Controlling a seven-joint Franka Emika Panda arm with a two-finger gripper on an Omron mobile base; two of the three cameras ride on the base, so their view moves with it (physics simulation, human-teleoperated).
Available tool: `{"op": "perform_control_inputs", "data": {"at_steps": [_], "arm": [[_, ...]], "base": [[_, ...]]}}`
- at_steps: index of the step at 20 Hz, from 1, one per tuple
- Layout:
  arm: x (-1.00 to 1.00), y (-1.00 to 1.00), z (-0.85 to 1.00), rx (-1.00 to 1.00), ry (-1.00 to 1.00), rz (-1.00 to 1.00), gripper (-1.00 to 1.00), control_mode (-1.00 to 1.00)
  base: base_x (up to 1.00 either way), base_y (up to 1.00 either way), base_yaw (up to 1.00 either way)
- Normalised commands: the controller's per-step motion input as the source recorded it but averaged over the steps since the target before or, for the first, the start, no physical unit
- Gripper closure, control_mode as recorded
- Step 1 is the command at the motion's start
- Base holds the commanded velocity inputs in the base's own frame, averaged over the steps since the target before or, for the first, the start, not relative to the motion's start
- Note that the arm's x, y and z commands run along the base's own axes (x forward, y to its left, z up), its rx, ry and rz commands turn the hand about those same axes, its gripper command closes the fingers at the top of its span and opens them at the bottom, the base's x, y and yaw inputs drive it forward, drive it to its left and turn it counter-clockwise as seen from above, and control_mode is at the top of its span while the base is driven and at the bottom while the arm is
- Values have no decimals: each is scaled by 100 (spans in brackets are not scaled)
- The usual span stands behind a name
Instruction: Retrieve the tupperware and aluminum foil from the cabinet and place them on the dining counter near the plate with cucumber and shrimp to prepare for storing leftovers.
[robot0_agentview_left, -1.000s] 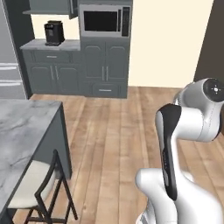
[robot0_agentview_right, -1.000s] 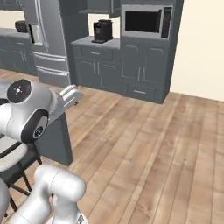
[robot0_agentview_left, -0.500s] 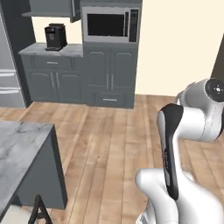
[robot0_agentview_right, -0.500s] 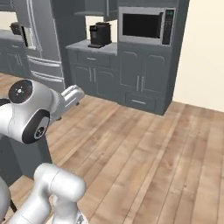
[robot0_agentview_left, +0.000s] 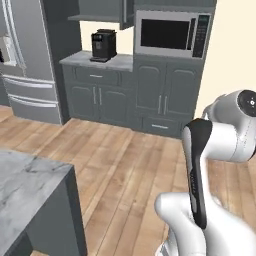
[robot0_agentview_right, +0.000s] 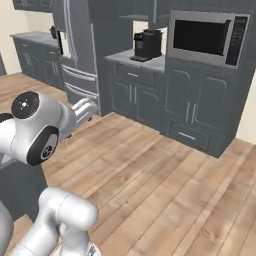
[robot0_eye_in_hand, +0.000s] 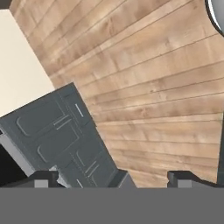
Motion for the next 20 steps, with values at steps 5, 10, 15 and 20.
{"op": "perform_control_inputs", "data": {"at_steps": [5, 10, 15, 20], "arm": [[0, 0, 0, 0, 0, 0, -100, 100], [0, 0, 0, 0, 0, 0, -100, 100], [0, 0, 0, 0, 0, 0, -100, 100], [0, 0, 0, 0, 0, 0, -100, 100]], "base": [[100, -2, 45], [100, -27, 38], [100, -57, 22], [100, -13, 3]]}}
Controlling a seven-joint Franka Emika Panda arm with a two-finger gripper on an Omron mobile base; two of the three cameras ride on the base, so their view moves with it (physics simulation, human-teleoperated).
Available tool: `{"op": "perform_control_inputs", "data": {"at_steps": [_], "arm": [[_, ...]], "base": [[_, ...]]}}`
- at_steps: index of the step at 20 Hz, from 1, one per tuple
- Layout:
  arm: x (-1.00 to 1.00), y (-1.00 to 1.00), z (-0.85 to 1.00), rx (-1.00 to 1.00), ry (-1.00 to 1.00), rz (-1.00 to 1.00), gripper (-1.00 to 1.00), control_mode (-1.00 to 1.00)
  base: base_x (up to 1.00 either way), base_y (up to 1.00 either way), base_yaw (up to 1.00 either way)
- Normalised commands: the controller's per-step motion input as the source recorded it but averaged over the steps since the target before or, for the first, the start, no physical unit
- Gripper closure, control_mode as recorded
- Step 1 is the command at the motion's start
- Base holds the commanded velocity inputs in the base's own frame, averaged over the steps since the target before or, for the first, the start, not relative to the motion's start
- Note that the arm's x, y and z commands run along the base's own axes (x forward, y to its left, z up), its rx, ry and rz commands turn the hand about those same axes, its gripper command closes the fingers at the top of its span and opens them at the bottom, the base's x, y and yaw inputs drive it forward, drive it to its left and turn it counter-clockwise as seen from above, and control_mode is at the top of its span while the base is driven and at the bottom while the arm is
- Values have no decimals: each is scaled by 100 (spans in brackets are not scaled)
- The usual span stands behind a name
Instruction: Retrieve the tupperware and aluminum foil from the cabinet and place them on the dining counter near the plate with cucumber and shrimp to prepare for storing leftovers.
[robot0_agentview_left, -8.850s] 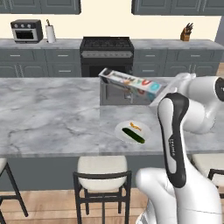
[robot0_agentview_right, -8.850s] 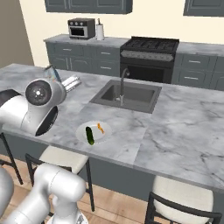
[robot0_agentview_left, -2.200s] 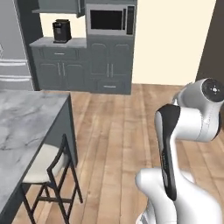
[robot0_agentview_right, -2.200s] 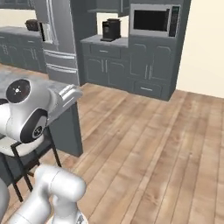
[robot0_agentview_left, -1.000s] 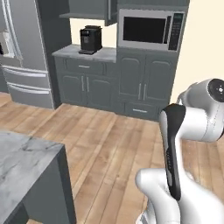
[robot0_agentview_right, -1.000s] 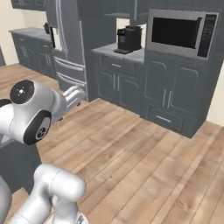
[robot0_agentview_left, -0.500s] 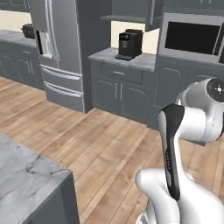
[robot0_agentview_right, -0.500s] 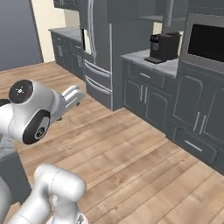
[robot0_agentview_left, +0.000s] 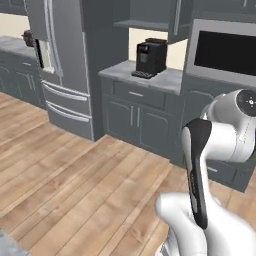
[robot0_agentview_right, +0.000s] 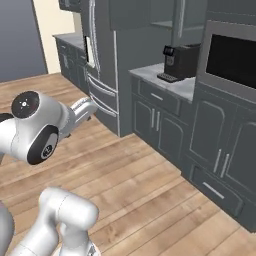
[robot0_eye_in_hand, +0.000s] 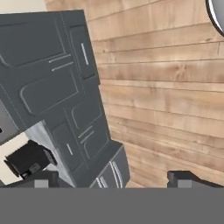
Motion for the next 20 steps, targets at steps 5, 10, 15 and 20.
{"op": "perform_control_inputs", "data": {"at_steps": [5, 10, 15, 20], "arm": [[0, 0, 0, 0, 0, 0, -100, 100], [0, 0, 0, 0, 0, 0, -100, 100], [0, 0, 0, 0, 0, 0, -100, 100], [0, 0, 0, 0, 0, 0, -100, 100]], "base": [[100, 51, -18], [100, 51, -32], [100, 41, -40], [100, 37, -40]]}}
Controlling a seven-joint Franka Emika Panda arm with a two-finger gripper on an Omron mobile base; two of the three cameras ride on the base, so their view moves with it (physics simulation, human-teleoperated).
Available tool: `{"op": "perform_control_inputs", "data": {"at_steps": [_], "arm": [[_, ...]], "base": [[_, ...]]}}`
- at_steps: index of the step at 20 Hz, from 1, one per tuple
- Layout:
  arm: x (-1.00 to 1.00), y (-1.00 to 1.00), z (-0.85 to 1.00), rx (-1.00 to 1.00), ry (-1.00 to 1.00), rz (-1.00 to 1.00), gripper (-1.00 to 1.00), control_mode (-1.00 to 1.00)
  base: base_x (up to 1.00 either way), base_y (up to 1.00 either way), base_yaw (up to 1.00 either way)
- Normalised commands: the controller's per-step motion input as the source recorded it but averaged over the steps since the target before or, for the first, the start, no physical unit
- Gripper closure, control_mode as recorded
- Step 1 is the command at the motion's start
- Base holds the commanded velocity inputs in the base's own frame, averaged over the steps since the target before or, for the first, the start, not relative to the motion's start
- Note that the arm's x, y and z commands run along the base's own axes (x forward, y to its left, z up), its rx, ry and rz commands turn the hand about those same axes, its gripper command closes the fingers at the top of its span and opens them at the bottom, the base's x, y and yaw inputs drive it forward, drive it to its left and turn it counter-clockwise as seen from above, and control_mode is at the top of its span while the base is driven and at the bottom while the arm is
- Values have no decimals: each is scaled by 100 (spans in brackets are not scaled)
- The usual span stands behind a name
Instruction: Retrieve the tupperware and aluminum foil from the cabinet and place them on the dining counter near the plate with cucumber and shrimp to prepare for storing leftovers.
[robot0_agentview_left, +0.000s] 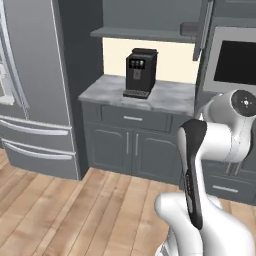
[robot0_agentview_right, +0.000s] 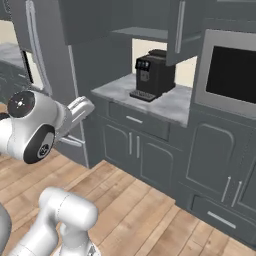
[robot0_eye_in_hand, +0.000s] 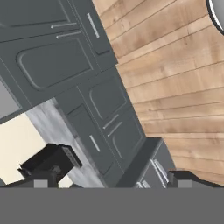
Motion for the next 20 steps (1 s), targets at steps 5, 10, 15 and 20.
{"op": "perform_control_inputs", "data": {"at_steps": [5, 10, 15, 20], "arm": [[0, 0, 0, 0, 0, 0, -100, 100], [0, 0, 0, 0, 0, 0, -100, 100], [0, 0, 0, 0, 0, 0, -100, 100], [0, 0, 0, 0, 0, 0, -100, 100]], "base": [[100, 34, -43], [100, 36, -43], [100, 45, -45], [100, 44, -48]]}}
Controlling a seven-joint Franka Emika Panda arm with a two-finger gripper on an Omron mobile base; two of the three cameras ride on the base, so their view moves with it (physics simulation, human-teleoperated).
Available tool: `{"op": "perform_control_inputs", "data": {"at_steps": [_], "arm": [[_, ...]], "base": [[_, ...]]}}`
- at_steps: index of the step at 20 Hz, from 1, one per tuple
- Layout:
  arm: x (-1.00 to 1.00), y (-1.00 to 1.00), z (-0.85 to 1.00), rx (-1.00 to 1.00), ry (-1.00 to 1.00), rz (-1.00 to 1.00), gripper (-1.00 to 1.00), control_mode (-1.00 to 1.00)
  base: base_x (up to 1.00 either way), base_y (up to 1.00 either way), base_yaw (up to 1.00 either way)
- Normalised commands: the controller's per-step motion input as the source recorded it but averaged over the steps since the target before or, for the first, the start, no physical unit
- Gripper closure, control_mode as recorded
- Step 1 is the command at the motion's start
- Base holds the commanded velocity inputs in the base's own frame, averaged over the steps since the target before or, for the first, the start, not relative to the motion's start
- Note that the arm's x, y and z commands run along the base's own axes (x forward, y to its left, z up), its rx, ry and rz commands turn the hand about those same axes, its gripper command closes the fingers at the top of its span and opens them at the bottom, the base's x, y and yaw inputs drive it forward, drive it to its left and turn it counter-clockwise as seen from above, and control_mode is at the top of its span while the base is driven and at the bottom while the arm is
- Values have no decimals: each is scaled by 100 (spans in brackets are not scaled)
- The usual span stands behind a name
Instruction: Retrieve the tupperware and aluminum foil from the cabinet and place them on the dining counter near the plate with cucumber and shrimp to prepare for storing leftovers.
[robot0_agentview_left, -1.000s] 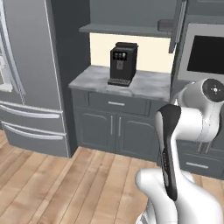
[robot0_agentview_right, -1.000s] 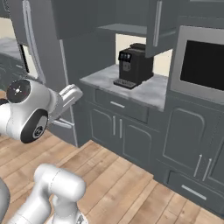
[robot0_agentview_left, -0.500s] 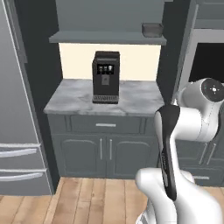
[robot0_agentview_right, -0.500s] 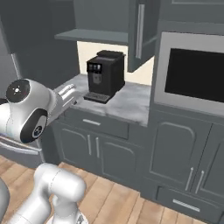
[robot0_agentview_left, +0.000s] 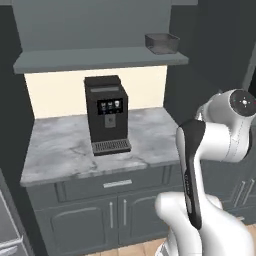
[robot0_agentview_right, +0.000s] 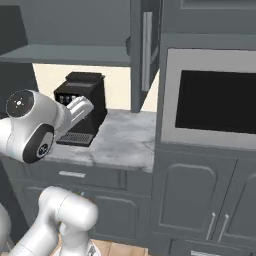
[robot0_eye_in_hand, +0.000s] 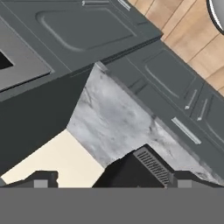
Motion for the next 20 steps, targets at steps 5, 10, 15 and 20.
{"op": "perform_control_inputs", "data": {"at_steps": [5, 10, 15, 20], "arm": [[0, 0, 0, 0, 0, 0, -100, 100], [0, 0, 0, 0, 0, 0, -100, 100], [0, 17, 48, -6, 0, -13, -100, -100], [0, 0, 96, 0, 0, -6, -100, -100]], "base": [[94, 37, -51], [77, 44, -46], [4, 1, -5], [0, 0, 0]]}}
